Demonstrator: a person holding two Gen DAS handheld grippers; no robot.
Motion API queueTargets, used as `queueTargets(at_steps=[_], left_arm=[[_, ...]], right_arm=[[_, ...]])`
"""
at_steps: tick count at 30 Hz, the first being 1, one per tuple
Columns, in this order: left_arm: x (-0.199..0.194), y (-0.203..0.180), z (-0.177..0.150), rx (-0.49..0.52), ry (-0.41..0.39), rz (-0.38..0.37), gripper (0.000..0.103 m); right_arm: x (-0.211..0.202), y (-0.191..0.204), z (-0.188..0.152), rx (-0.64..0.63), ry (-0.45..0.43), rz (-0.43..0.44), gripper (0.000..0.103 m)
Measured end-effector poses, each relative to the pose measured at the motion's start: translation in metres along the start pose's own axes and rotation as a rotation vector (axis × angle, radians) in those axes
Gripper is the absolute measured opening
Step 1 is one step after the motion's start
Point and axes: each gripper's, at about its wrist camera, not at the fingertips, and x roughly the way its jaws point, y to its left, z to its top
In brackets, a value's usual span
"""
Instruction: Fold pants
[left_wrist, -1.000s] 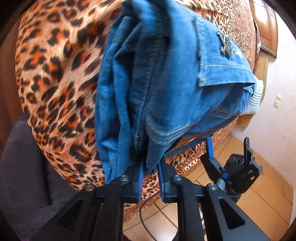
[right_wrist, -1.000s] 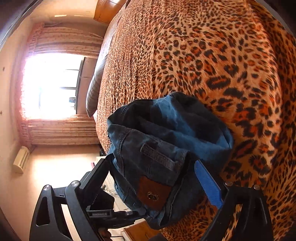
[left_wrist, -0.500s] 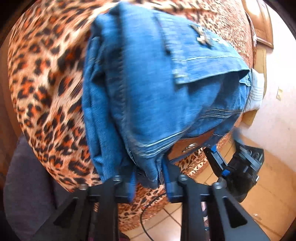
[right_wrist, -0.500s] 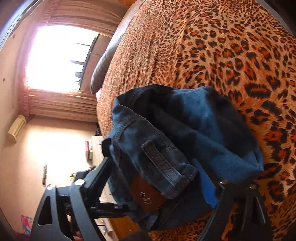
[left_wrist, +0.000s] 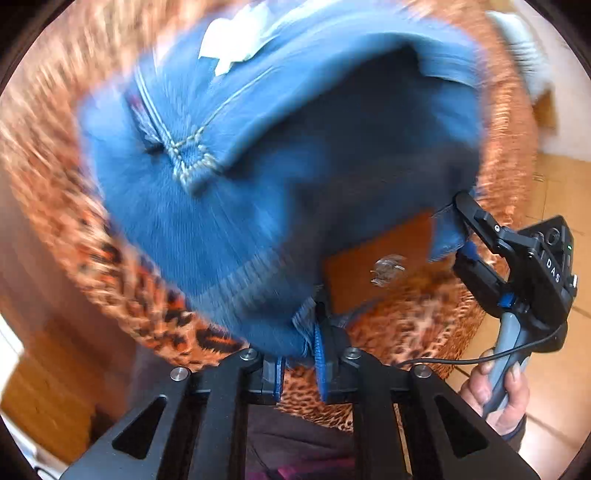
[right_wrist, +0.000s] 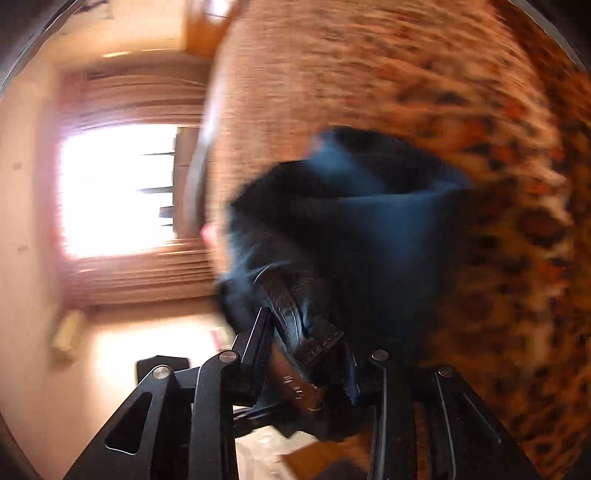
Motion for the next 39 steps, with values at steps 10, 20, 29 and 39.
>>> queueTargets(at_steps=[10, 20, 29, 39], left_arm=[[-0.1, -0.016, -0.031, 0.255, -0.183, -0.105, 0.031], [-0.063, -0.027, 0.047, 0.162, -0.279, 0.091, 0.035], [-0.062, -0.043, 0.021, 0.294, -0.29, 0.107, 0.033], [0.0, -0.078, 0.011, 0.573, -0.121, 0.296, 0.035]], right_arm=[[-0.048, 0.07, -0.006, -0.33, -0.143, -0.2, 0.075], [0.06, 0.109, 0.035, -0.455, 0.073, -0.284, 0.022], [0.023, 0.109, 0.016, -0.527, -0.078, -0.446, 0.058], [0.05, 0.08, -0.018, -0.451, -0.02, -0.44, 0.005]])
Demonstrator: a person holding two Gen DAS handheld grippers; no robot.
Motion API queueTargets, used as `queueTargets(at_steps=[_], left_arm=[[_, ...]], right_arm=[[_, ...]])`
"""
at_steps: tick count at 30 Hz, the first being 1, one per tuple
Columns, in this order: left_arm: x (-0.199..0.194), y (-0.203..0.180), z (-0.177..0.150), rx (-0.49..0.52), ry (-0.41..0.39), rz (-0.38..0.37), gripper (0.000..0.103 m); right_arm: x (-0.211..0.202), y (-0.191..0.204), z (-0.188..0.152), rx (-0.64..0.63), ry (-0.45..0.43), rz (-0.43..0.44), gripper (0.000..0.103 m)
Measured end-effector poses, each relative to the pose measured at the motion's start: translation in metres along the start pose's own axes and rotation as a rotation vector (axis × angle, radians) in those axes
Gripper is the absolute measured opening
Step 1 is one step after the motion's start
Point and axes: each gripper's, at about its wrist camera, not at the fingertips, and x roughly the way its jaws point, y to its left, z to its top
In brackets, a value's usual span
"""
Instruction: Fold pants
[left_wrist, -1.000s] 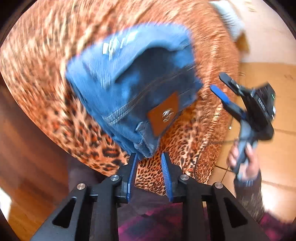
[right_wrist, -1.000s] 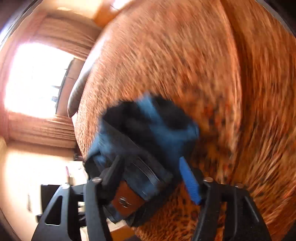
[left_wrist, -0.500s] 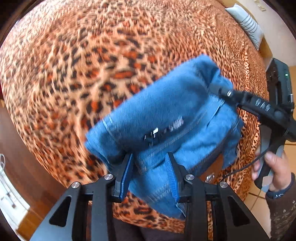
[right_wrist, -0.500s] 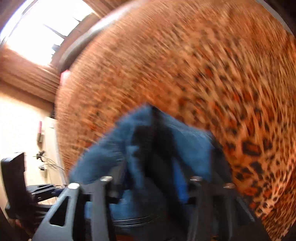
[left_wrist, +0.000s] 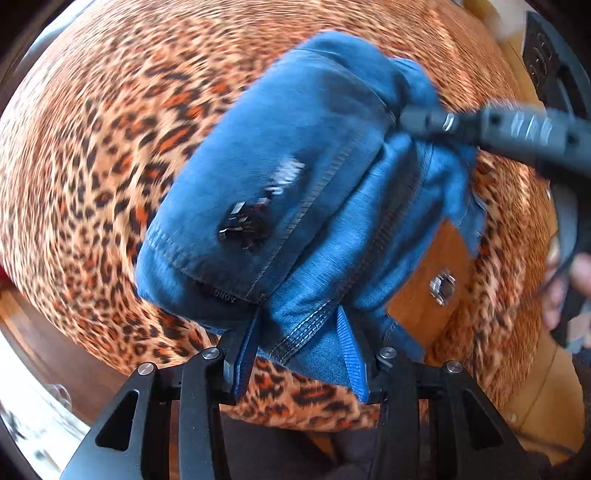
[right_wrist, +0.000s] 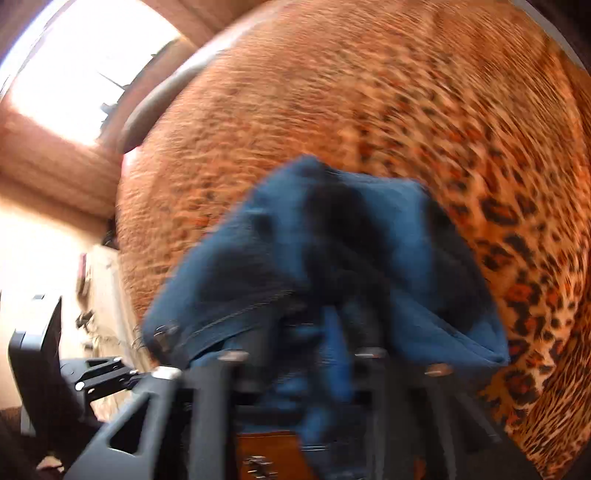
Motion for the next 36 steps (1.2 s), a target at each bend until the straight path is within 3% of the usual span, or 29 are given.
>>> queueTargets(at_steps=[1, 2, 3, 4, 5, 6, 8, 9, 12, 14, 15, 16, 17, 20, 22, 24, 25, 26, 28, 30, 31, 32, 34, 35, 36], left_arm=[[-0.014, -0.002, 0.004, 0.047, 0.009, -0.046, 0.033], [-0.027, -0.002, 0.008, 0.075, -0.002, -0.081, 0.03], [-0.046, 0.003, 0.016, 0.102, -0.028, -0.114, 0.032], [-0.063, 0.01, 0.027, 0.116, -0.065, -0.137, 0.035], [-0.073, 0.015, 0.036, 0.12, -0.091, -0.146, 0.045], [-0.082, 0.023, 0.059, 0.124, -0.129, -0.141, 0.06], [-0.077, 0.033, 0.091, 0.117, -0.149, -0.108, 0.063], [-0.067, 0.034, 0.119, 0.121, -0.12, -0.104, 0.063], [-0.028, 0.038, 0.161, 0.148, -0.024, -0.102, 0.063], [0.008, 0.035, 0.181, 0.194, 0.072, -0.095, 0.065], [0.023, 0.03, 0.185, 0.207, 0.125, -0.102, 0.06], [0.034, 0.03, 0.19, 0.197, 0.171, -0.105, 0.049], [0.035, 0.03, 0.192, 0.155, 0.2, -0.16, 0.027], [0.018, 0.042, 0.195, 0.1, 0.089, -0.198, 0.028], [0.021, 0.054, 0.201, 0.049, 0.005, -0.143, 0.026], [0.038, 0.061, 0.214, 0.028, 0.006, -0.098, 0.031], [0.043, 0.065, 0.221, 0.005, 0.042, -0.106, 0.032], [0.038, 0.068, 0.225, -0.018, 0.059, -0.133, 0.03], [0.02, 0.071, 0.227, -0.005, 0.046, -0.185, 0.027], [0.001, 0.073, 0.229, 0.034, -0.006, -0.211, 0.038], [-0.002, 0.07, 0.23, 0.059, -0.016, -0.21, 0.042], [-0.002, 0.067, 0.214, 0.078, -0.017, -0.198, 0.048], [0.004, 0.056, 0.22, 0.117, 0.004, -0.177, 0.051], [0.004, 0.049, 0.206, 0.131, 0.025, -0.156, 0.049], [0.013, 0.044, 0.209, 0.129, 0.065, -0.125, 0.038]], right_arm=[[-0.01, -0.008, 0.001, 0.072, -0.021, 0.045, 0.009], [-0.033, -0.019, -0.004, 0.171, -0.096, 0.143, 0.03], [-0.059, -0.028, -0.014, 0.23, -0.175, 0.183, 0.048], [-0.075, -0.034, -0.024, 0.259, -0.214, 0.163, 0.082], [-0.089, -0.039, -0.038, 0.285, -0.241, 0.107, 0.089], [-0.095, -0.044, -0.05, 0.312, -0.249, 0.07, 0.089], [-0.093, -0.055, -0.072, 0.398, -0.219, 0.041, 0.089], [-0.087, -0.06, -0.082, 0.442, -0.214, 0.04, 0.089], [-0.072, -0.064, -0.113, 0.564, -0.23, 0.049, 0.088], [-0.055, -0.061, -0.115, 0.604, -0.233, 0.016, 0.084], [-0.05, -0.063, -0.115, 0.623, -0.232, -0.011, 0.079], [-0.041, -0.059, -0.117, 0.642, -0.236, -0.022, 0.05], [-0.037, -0.054, -0.114, 0.644, -0.232, -0.025, 0.034], [-0.055, -0.02, -0.095, 0.533, -0.278, -0.155, 0.033], [-0.06, 0.001, -0.078, 0.449, -0.335, -0.262, 0.031], [-0.046, -0.005, -0.063, 0.438, -0.31, -0.348, 0.032], [-0.031, -0.018, -0.061, 0.458, -0.246, -0.388, 0.034], [-0.019, -0.035, -0.063, 0.512, -0.182, -0.391, 0.04], [-0.031, -0.043, -0.074, 0.605, -0.238, -0.324, 0.041], [-0.056, -0.035, -0.086, 0.634, -0.354, -0.202, 0.052], [-0.059, -0.032, -0.088, 0.634, -0.37, -0.177, 0.065], [-0.06, -0.029, -0.091, 0.639, -0.365, -0.196, 0.072], [-0.057, -0.034, -0.096, 0.645, -0.333, -0.216, 0.072], [-0.043, -0.036, -0.086, 0.663, -0.31, -0.225, 0.07], [-0.03, -0.038, -0.078, 0.684, -0.288, -0.239, 0.065]])
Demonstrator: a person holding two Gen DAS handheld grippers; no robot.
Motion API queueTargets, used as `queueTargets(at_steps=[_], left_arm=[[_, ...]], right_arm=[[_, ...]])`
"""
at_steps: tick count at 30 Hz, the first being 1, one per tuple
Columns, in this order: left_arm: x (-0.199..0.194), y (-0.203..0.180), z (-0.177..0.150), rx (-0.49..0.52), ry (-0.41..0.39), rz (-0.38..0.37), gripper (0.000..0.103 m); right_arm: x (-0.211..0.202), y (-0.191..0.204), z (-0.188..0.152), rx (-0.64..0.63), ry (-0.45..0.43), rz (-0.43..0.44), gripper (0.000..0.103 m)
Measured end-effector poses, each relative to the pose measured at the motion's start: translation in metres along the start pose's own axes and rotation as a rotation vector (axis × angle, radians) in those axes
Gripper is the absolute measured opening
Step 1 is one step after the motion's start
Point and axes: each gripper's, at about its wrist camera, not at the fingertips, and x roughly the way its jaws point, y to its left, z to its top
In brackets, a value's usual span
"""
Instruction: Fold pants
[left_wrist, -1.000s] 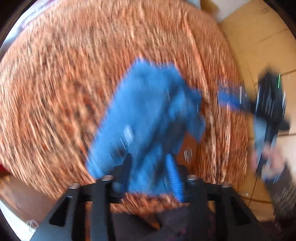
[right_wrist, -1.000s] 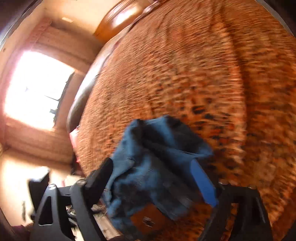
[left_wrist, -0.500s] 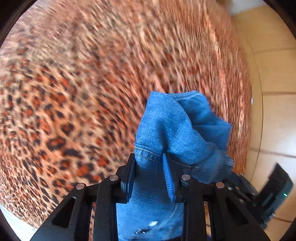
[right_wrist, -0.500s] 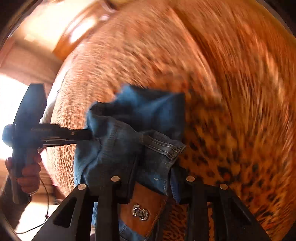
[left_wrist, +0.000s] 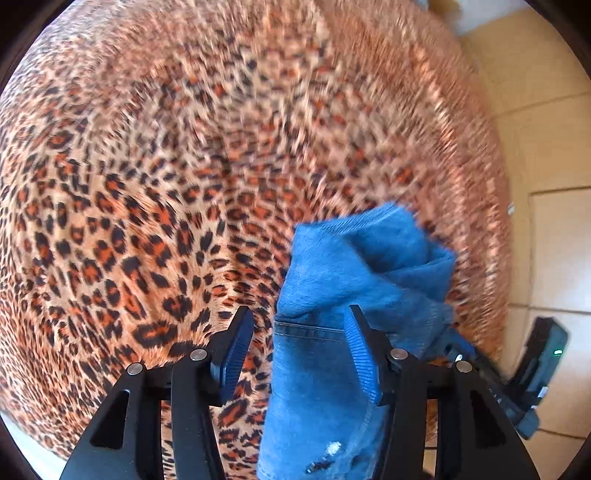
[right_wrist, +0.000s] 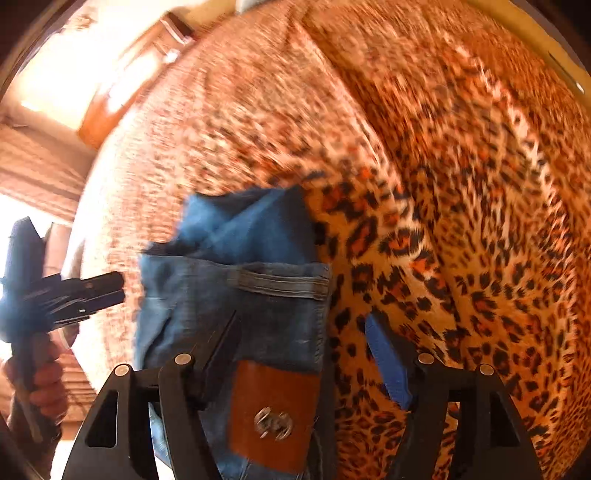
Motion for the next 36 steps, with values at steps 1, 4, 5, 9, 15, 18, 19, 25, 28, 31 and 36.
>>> queueTargets(at_steps=[1, 4, 5, 9, 15, 18, 19, 25, 28, 31, 36], left_arm=[[0.004, 0.002, -0.006, -0.012, 0.016, -0.008, 0.027], [-0.015, -0.015, -0.018, -0.025, -0.117, -0.06, 0.021], [-0.009, -0.02, -0.017, -0.03, -0.16, -0.007, 0.021], [0.007, -0.018, 0.003, -0.088, -0.075, 0.022, 0.019], [-0.03, -0.055, -0.012, 0.1, -0.096, -0.103, 0.048], [-0.004, -0.083, -0.009, 0.19, -0.069, -0.028, 0.042], [0.006, -0.085, -0.007, 0.198, -0.069, 0.025, 0.04], [0.026, -0.115, 0.007, 0.243, -0.058, 0.216, 0.039], [-0.007, -0.112, -0.012, 0.258, -0.078, 0.113, 0.039], [-0.031, -0.085, -0.052, 0.275, -0.075, 0.095, 0.045], [-0.002, -0.046, -0.119, 0.318, -0.03, 0.184, 0.048]], right_arm=[[0.006, 0.008, 0.004, 0.001, -0.003, -0.009, 0.04], [-0.02, 0.067, 0.003, -0.191, -0.162, -0.055, 0.028], [-0.021, 0.085, 0.002, -0.249, -0.187, -0.058, 0.028], [0.023, 0.085, 0.019, -0.258, -0.067, -0.207, 0.03], [-0.016, 0.048, 0.007, -0.003, -0.115, -0.032, 0.054], [-0.03, 0.044, -0.003, 0.059, -0.168, 0.039, 0.057], [-0.034, 0.046, -0.003, 0.064, -0.187, 0.067, 0.057], [0.019, 0.046, 0.005, -0.026, -0.032, -0.073, 0.062], [-0.01, 0.053, -0.002, -0.031, -0.049, -0.042, 0.062], [-0.048, 0.066, -0.027, -0.088, -0.104, 0.026, 0.068], [-0.051, 0.08, -0.086, -0.16, -0.089, 0.091, 0.066]])
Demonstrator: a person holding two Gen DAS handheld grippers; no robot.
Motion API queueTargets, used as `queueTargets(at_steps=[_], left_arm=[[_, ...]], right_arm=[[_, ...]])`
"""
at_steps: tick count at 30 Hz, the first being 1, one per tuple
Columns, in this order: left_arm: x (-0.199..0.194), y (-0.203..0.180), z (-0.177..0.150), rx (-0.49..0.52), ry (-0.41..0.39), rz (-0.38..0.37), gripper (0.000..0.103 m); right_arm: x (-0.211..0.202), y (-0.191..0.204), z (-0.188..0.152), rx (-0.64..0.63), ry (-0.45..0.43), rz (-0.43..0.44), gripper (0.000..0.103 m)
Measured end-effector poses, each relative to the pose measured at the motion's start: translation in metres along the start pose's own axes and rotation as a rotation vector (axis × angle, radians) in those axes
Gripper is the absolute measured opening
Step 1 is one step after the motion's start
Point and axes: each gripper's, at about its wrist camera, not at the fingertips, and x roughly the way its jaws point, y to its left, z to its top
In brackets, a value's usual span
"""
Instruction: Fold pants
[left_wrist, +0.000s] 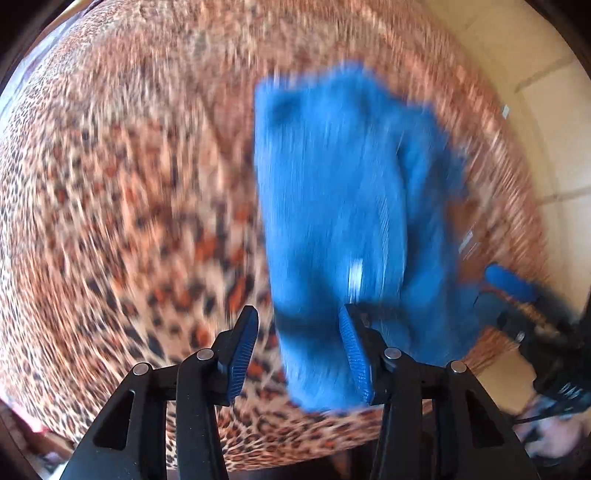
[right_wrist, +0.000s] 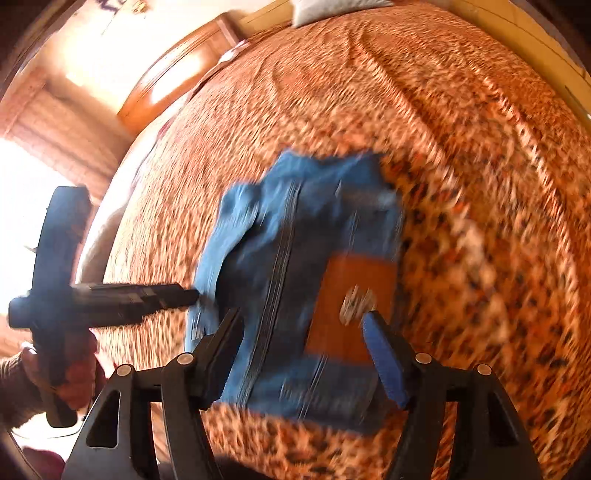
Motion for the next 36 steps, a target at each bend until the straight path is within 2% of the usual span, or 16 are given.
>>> queueTargets(at_steps=[1, 2, 3, 4, 6, 8, 10, 13, 17, 21, 22, 26, 28, 32, 36], left_arm=[[0.005, -0.002, -0.01, 0.01, -0.037, 0.032, 0.049], [-0.001, -0.002, -0.012, 0.015, -0.071, 0.044, 0.051], [-0.005, -0.007, -0.012, 0.047, -0.088, 0.069, 0.049], [-0.01, -0.01, -0.011, 0.058, -0.08, 0.063, 0.046], [-0.025, -0.004, -0.008, 0.021, -0.067, -0.002, 0.033], [-0.047, 0.007, -0.011, -0.005, -0.096, -0.023, 0.033], [-0.065, 0.01, -0.011, -0.003, -0.169, 0.001, 0.034], [-0.083, 0.014, -0.016, -0.028, -0.224, -0.003, 0.036], [-0.098, 0.021, -0.024, -0.074, -0.236, -0.015, 0.037], [-0.106, 0.014, -0.033, -0.081, -0.243, 0.013, 0.037], [-0.088, 0.015, -0.029, -0.08, -0.244, 0.023, 0.037], [-0.08, 0.01, -0.027, -0.096, -0.24, 0.052, 0.037], [-0.079, 0.007, -0.025, -0.102, -0.24, 0.063, 0.039], [-0.078, 0.006, -0.009, -0.144, -0.246, 0.114, 0.054], [-0.07, 0.005, 0.021, -0.22, -0.206, 0.043, 0.057]], right_arm=[[0.013, -0.003, -0.012, -0.001, 0.038, -0.016, 0.065], [0.034, -0.006, -0.025, -0.018, 0.118, -0.057, 0.066], [0.041, -0.005, -0.035, -0.062, 0.14, -0.1, 0.066], [0.036, 0.002, -0.038, -0.108, 0.1, -0.11, 0.067], [0.028, 0.009, -0.032, -0.109, 0.151, -0.134, 0.067], [0.012, 0.003, -0.021, -0.034, 0.11, -0.086, 0.069], [-0.007, -0.005, -0.013, 0.049, 0.07, -0.049, 0.079], [-0.033, -0.016, -0.005, 0.134, 0.012, -0.08, 0.082], [-0.047, -0.026, -0.003, 0.213, 0.006, -0.094, 0.087], [-0.044, -0.033, -0.003, 0.238, 0.021, -0.096, 0.09], [-0.042, -0.032, -0.006, 0.24, 0.025, -0.092, 0.09], [-0.024, -0.039, -0.009, 0.236, 0.051, -0.069, 0.09], [-0.016, -0.043, -0.006, 0.229, 0.062, -0.061, 0.09], [-0.004, -0.05, 0.006, 0.208, 0.069, -0.06, 0.091], [0.009, -0.057, 0.027, 0.2, 0.067, -0.073, 0.095]])
